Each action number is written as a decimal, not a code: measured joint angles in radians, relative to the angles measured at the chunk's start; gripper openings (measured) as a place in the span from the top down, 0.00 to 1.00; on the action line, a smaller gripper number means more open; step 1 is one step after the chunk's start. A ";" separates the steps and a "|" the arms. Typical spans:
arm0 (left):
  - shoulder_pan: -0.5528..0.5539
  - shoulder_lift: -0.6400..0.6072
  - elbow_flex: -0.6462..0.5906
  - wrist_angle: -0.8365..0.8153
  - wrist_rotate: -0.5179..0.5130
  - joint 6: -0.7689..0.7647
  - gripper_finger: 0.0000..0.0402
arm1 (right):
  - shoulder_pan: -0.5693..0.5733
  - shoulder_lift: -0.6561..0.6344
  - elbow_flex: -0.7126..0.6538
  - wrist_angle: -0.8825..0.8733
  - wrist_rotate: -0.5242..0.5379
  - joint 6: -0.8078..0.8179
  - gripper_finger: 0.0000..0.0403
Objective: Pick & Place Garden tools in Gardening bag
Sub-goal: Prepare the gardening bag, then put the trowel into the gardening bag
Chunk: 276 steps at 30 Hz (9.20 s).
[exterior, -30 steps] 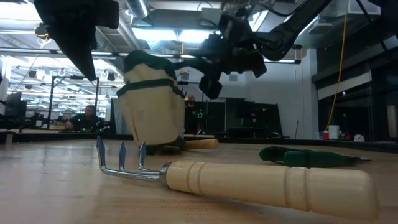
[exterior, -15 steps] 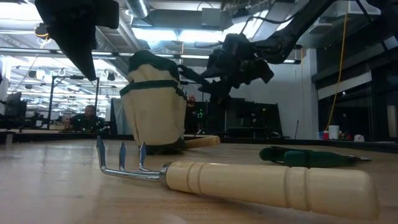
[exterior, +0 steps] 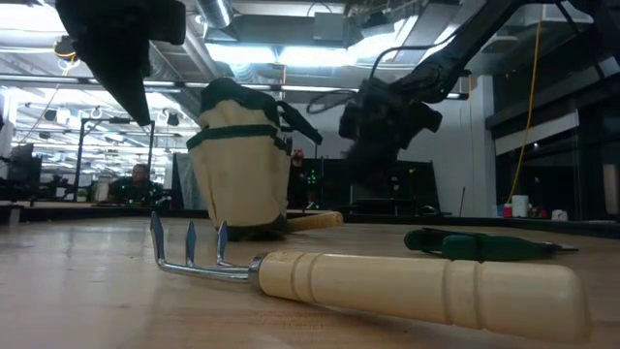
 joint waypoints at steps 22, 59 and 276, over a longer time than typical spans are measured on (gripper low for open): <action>-0.059 0.000 0.050 0.302 -0.058 0.353 0.99 | 0.110 -0.279 -0.147 -0.172 0.349 -0.173 0.58; -0.054 0.244 0.050 0.518 0.041 0.516 0.60 | 0.266 -0.560 -0.566 0.370 0.401 0.108 0.58; -0.227 -0.925 -0.637 0.791 -0.371 0.516 0.76 | 0.514 -0.017 -0.050 0.197 0.838 0.239 0.58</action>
